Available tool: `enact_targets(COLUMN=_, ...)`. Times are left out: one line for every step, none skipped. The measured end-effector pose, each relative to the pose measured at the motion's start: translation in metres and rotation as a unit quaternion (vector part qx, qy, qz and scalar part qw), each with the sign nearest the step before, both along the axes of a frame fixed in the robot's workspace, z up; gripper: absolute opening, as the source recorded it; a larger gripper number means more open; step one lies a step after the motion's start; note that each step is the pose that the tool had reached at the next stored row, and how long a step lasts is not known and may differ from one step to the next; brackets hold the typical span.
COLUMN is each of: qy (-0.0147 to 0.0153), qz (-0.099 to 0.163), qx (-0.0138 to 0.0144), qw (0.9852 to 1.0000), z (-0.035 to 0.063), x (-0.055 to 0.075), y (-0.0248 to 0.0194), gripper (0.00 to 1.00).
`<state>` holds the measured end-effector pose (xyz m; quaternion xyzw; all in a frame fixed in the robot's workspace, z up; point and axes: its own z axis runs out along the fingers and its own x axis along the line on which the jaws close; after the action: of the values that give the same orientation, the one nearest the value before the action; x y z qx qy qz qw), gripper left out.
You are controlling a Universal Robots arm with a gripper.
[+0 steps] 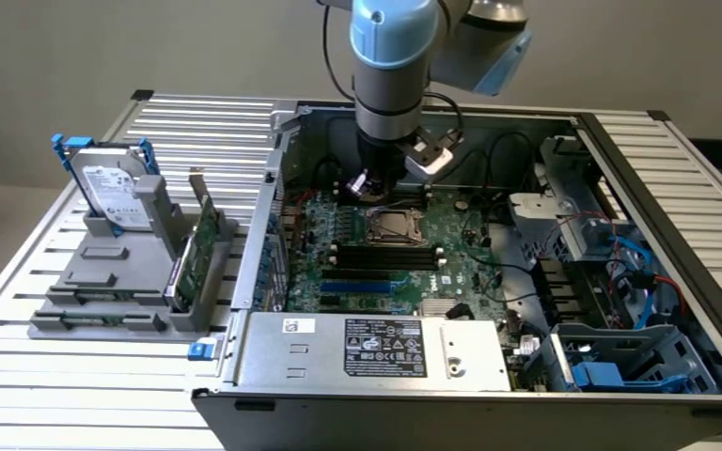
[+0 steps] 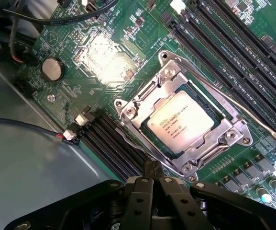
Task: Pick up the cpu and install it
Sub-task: 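Install the first cpu locking lever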
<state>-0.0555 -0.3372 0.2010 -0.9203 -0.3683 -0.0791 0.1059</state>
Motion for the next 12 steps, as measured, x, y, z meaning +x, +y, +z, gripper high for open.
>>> enact_targets(qy=0.0000, qz=0.000, qx=0.0000, qw=1.0000, z=-0.0001, x=0.0007, y=0.0000, gripper=0.11)
enact_targets(qy=0.0000, qz=0.000, qx=0.0000, qw=1.0000, z=-0.0001, x=0.0015, y=0.0000, gripper=0.11)
enact_targets(qy=0.0000, qz=0.000, qx=-0.0001, qw=1.0000, z=-0.0002, x=0.0022, y=0.0000, gripper=0.11)
enact_targets(qy=0.0000, qz=0.000, qx=-0.0001, qw=1.0000, z=-0.0003, x=0.0029, y=0.0000, gripper=0.11)
enact_targets(qy=0.0000, qz=0.000, qx=-0.0002, qw=1.0000, z=-0.0003, x=0.0034, y=0.0000, gripper=0.11)
enact_targets(qy=0.0000, qz=0.000, qx=-0.0002, qw=1.0000, z=-0.0004, x=0.0040, y=0.0000, gripper=0.11)
enact_targets(qy=0.0000, qz=0.000, qx=-0.0004, qw=1.0000, z=-0.0005, x=0.0044, y=0.0000, gripper=0.11)
enact_targets(qy=0.0000, qz=0.000, qx=-0.0005, qw=1.0000, z=-0.0006, x=0.0046, y=0.0000, gripper=0.11)
enact_targets(qy=0.0000, qz=0.000, qx=-0.0007, qw=1.0000, z=-0.0006, x=0.0047, y=0.0000, gripper=0.11)
enact_targets(qy=0.0000, qz=0.000, qx=-0.0009, qw=1.0000, z=-0.0007, x=0.0047, y=0.0000, gripper=0.11)
enact_targets(qy=0.0000, qz=0.000, qx=-0.0013, qw=1.0000, z=-0.0008, x=0.0047, y=0.0000, gripper=0.11)
enact_targets(qy=0.0000, qz=0.000, qx=-0.0016, qw=1.0000, z=-0.0008, x=0.0048, y=0.0000, gripper=0.11)
